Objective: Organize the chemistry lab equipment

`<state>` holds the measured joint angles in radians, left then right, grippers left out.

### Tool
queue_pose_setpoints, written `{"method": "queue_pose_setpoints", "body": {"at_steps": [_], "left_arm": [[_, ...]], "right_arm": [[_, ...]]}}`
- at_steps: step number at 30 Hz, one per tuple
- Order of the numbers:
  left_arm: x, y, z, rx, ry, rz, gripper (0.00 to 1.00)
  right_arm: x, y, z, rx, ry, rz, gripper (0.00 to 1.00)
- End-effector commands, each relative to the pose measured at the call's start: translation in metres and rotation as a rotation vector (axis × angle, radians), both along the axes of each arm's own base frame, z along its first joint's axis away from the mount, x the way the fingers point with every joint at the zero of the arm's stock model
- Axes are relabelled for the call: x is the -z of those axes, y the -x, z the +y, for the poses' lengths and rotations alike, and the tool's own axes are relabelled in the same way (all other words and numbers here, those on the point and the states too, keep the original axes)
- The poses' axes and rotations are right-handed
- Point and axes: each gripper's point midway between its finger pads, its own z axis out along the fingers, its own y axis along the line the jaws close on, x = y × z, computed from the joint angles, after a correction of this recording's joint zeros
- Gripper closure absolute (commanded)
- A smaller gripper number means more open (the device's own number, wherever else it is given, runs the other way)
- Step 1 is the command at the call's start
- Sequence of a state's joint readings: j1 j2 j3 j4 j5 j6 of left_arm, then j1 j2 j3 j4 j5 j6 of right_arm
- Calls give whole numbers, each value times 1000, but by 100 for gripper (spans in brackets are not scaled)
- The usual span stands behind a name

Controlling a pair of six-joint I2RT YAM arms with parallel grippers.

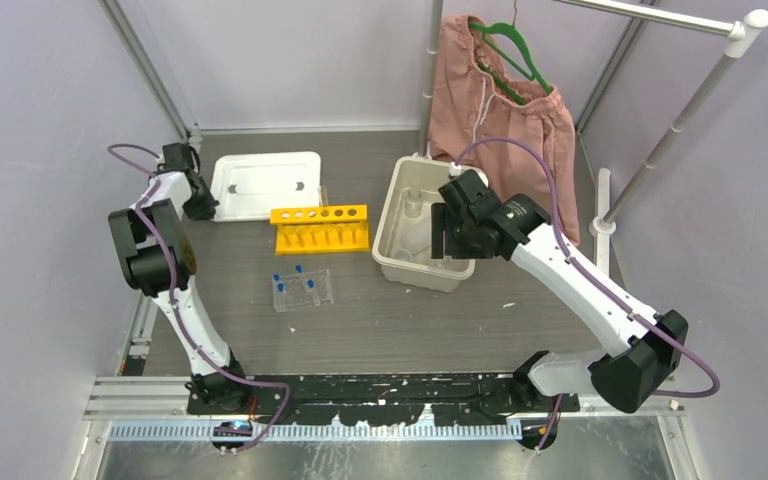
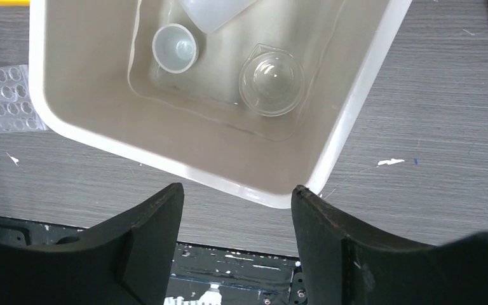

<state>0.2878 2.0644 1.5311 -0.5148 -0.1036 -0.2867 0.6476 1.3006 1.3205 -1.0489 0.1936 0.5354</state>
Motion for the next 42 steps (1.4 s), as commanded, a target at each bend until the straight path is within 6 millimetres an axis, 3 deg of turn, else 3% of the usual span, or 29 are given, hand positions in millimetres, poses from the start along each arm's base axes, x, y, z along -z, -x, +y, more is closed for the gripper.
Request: {"method": "queue_pose_setpoints", "body": {"at_steps": [1, 6, 11, 20, 25, 35, 40, 42], "left_arm": [[-41, 2, 0, -8, -12, -106, 100], [-77, 8, 0, -5, -48, -186, 100], [-132, -2, -2, 31, -129, -332, 100], [-224, -32, -31, 240, -355, -501, 100], [-270, -37, -50, 356, -516, -599, 100], [-334, -33, -73, 467, -695, -727, 100], [-355, -28, -91, 564, -784, -781, 100], [-359, -26, -109, 627, -833, -792, 100]], "right_arm": [[-31, -4, 1, -3, -32, -99, 32], [-30, -1, 1, -14, -29, -108, 32], [-26, 2, 4, -19, -46, -113, 32], [-35, 8, 6, -12, -84, -147, 32], [-42, 6, 6, -14, -93, -178, 29], [-44, 3, 8, -9, -114, -204, 24], [-46, 4, 8, -8, -126, -212, 24], [-46, 5, 7, -10, -129, -215, 24]]}}
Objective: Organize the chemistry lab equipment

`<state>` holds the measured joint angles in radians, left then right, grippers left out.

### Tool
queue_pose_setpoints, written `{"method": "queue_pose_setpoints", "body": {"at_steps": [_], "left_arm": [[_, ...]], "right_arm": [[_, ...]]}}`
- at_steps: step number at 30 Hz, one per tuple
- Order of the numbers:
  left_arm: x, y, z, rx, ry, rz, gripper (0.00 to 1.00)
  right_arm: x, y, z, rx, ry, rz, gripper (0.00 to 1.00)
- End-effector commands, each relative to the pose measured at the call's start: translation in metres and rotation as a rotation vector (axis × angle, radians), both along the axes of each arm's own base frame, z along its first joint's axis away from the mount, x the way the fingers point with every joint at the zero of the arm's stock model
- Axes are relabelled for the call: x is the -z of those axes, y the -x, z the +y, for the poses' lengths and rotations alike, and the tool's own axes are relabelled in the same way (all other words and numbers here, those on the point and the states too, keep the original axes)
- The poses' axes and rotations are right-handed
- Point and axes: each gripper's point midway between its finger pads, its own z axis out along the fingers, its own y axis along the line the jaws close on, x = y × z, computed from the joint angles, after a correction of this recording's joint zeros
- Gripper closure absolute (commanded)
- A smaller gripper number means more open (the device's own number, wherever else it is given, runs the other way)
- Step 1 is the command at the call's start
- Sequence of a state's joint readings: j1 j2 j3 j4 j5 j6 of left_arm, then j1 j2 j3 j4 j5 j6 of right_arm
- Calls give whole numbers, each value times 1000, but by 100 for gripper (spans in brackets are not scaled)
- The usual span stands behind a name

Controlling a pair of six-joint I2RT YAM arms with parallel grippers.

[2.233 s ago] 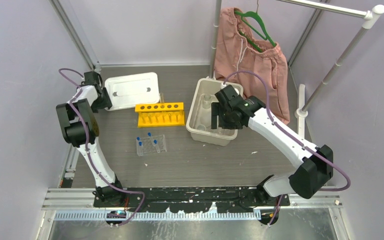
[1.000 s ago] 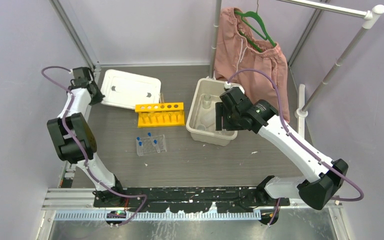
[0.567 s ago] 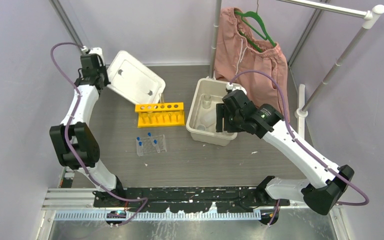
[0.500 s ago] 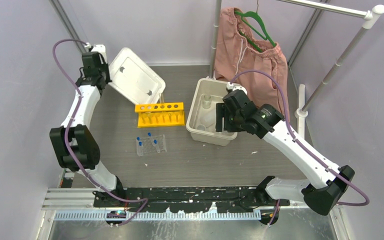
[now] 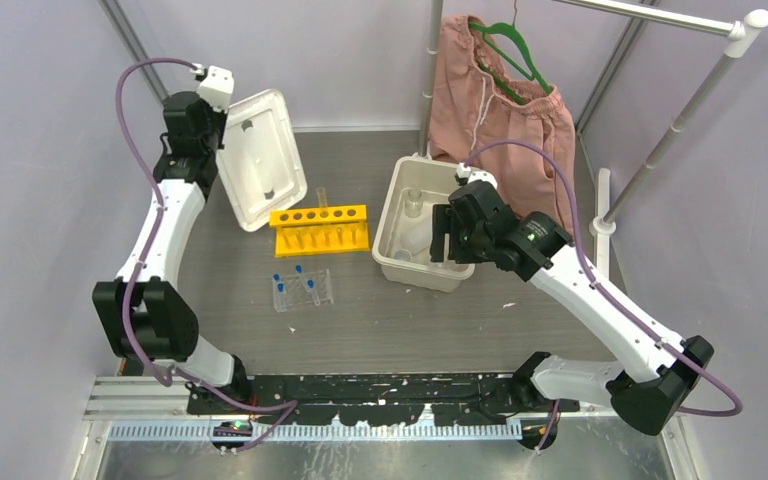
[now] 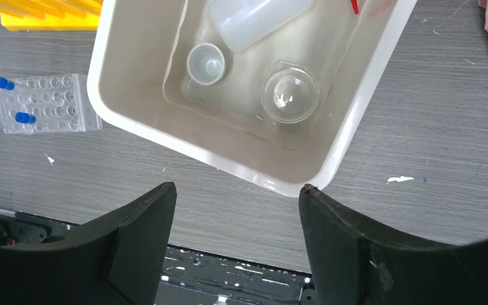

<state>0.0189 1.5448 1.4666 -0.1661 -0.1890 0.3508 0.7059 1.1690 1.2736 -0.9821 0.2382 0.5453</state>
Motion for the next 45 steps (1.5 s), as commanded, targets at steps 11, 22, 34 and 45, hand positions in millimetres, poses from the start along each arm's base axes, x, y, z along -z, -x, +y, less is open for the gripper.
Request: {"method": "queue_pose_setpoints", "body": {"at_steps": [11, 22, 34, 45], "left_arm": [[-127, 23, -48, 88, -509, -415, 100], [-177, 53, -88, 118, -764, -651, 100], [-216, 107, -139, 262, -818, -826, 100], [-258, 181, -191, 494, -914, -1058, 100]], "right_arm": [[-24, -5, 5, 4, -75, -93, 23], [-52, -20, 9, 1, -92, -185, 1], [-120, -42, 21, -67, -219, -505, 0], [-161, -32, 84, -508, -305, -740, 0]]}}
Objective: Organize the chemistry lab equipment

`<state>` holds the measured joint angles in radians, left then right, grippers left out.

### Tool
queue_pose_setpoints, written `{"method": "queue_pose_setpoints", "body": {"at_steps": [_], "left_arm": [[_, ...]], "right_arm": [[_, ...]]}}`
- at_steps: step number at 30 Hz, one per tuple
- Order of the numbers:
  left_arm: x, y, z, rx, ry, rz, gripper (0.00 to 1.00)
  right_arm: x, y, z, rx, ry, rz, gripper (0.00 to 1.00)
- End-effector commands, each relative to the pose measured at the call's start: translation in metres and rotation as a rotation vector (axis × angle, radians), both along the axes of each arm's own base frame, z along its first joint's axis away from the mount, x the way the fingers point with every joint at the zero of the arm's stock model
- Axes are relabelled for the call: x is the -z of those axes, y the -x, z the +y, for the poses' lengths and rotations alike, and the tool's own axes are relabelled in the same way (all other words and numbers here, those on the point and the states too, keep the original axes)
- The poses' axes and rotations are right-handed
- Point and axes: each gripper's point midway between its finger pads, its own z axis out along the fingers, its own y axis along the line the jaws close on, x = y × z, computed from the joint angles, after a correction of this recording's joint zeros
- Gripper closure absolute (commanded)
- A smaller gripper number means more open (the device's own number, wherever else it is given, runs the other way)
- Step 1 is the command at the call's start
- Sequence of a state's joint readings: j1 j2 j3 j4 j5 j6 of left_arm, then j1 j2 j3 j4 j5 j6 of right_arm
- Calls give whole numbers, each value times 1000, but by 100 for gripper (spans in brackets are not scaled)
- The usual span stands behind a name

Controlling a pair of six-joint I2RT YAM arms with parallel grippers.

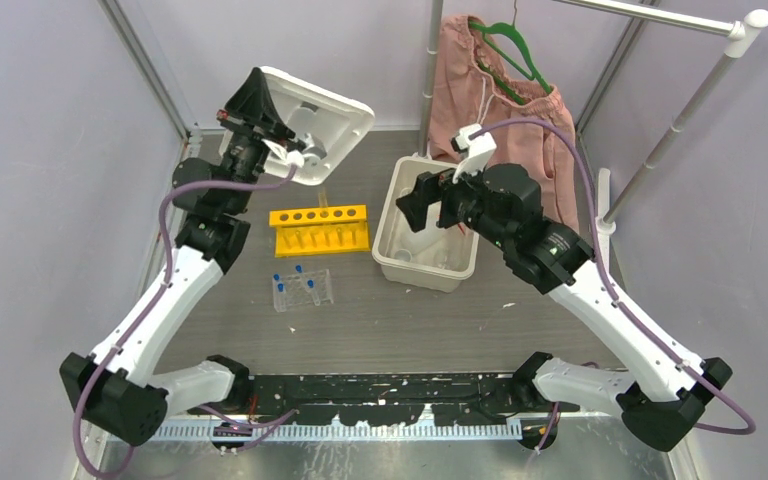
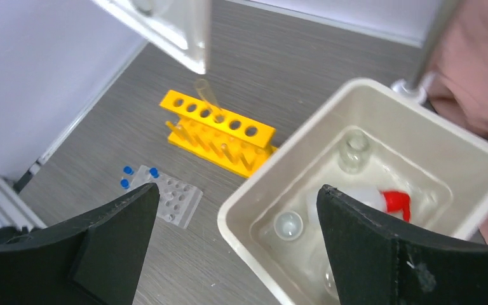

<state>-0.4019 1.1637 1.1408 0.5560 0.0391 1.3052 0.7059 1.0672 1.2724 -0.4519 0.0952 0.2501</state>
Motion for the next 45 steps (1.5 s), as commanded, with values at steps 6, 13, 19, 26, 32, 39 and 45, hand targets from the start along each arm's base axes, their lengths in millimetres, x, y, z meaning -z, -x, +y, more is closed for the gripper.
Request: {"method": "queue_pose_setpoints", "body": {"at_steps": [6, 13, 19, 26, 32, 39, 45], "left_arm": [[-53, 94, -33, 234, -130, -268, 100], [-57, 123, -43, 304, -188, -334, 100], [-62, 127, -44, 304, -198, -335, 100], [-64, 127, -43, 292, -209, -340, 100], [-66, 129, -45, 298, -204, -345, 100], [-73, 131, -43, 289, -199, -355, 100], [-55, 123, -43, 290, -234, -233, 89]], "right_arm": [[-28, 7, 46, -296, -8, -271, 0], [-35, -3, 59, -308, -69, -368, 0], [-41, 15, 82, -451, -183, -421, 1], [-31, 25, 95, -556, -189, -408, 2], [-47, 11, 97, -481, -225, -492, 7], [-55, 3, 113, -493, -254, -535, 31], [-75, -1, 104, -435, -258, -576, 76]]}}
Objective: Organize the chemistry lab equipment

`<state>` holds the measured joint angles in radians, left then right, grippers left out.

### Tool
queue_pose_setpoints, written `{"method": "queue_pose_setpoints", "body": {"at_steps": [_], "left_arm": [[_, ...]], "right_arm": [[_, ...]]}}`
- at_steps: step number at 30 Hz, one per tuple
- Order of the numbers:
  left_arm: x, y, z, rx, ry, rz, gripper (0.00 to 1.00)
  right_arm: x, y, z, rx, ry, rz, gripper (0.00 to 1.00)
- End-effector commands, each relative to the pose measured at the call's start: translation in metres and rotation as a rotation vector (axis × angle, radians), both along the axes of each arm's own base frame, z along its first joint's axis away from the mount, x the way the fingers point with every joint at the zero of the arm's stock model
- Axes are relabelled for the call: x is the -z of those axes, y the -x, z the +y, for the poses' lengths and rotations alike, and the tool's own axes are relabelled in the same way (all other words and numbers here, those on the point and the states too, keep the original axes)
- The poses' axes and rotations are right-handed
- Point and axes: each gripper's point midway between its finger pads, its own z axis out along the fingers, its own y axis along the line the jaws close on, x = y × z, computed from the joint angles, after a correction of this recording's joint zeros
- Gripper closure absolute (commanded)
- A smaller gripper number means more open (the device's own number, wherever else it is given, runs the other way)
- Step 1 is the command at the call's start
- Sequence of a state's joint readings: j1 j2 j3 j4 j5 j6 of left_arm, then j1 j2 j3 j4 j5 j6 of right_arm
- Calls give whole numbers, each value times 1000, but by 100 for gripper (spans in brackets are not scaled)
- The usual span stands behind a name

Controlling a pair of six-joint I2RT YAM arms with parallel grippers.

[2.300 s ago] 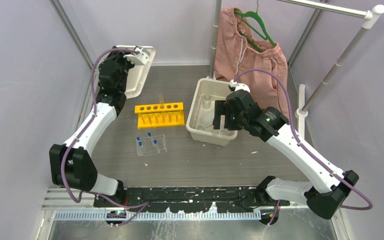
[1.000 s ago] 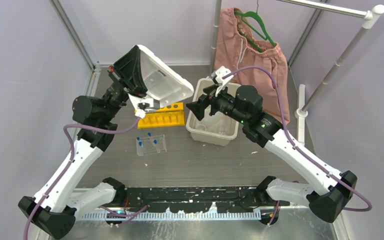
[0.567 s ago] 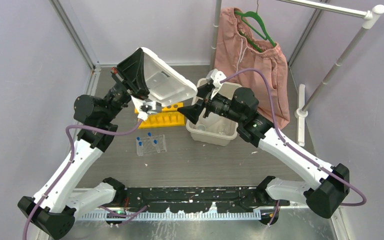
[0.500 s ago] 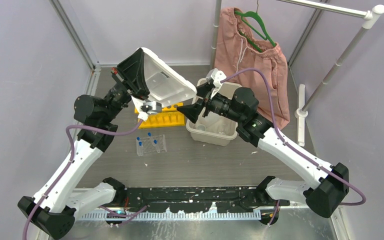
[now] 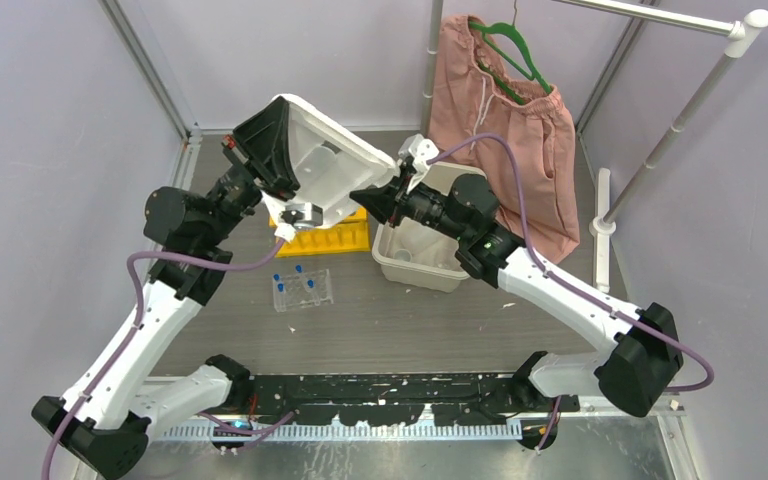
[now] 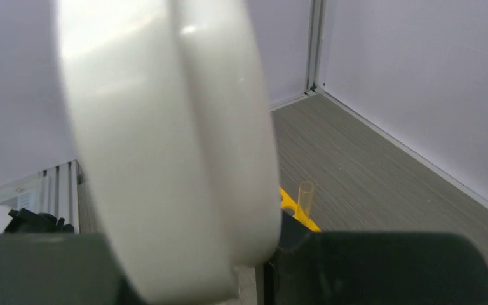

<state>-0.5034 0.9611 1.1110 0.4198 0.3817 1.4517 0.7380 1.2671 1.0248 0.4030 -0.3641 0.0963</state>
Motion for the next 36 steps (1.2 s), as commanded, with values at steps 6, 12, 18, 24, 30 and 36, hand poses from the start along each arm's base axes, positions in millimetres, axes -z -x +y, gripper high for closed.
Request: {"method": "queue_pose_setpoints", "body": {"at_steps": [6, 12, 18, 24, 30, 36], "left_arm": [[13, 3, 8, -70, -99, 74, 21], [38, -4, 19, -115, -134, 253, 0], [68, -2, 33, -120, -73, 505, 0], [84, -2, 38, -113, 10, 661, 0], [93, -2, 36, -98, 28, 731, 0], [111, -2, 36, -107, 2, 787, 0]], "right_arm": [[-89, -10, -40, 215, -71, -233, 96], [-112, -13, -82, 392, 108, -377, 98], [-81, -8, -127, 506, 409, -492, 98], [-31, -17, -168, 639, 692, -554, 98], [6, -30, -185, 691, 911, -600, 98], [24, -41, -194, 770, 1071, -746, 99]]}}
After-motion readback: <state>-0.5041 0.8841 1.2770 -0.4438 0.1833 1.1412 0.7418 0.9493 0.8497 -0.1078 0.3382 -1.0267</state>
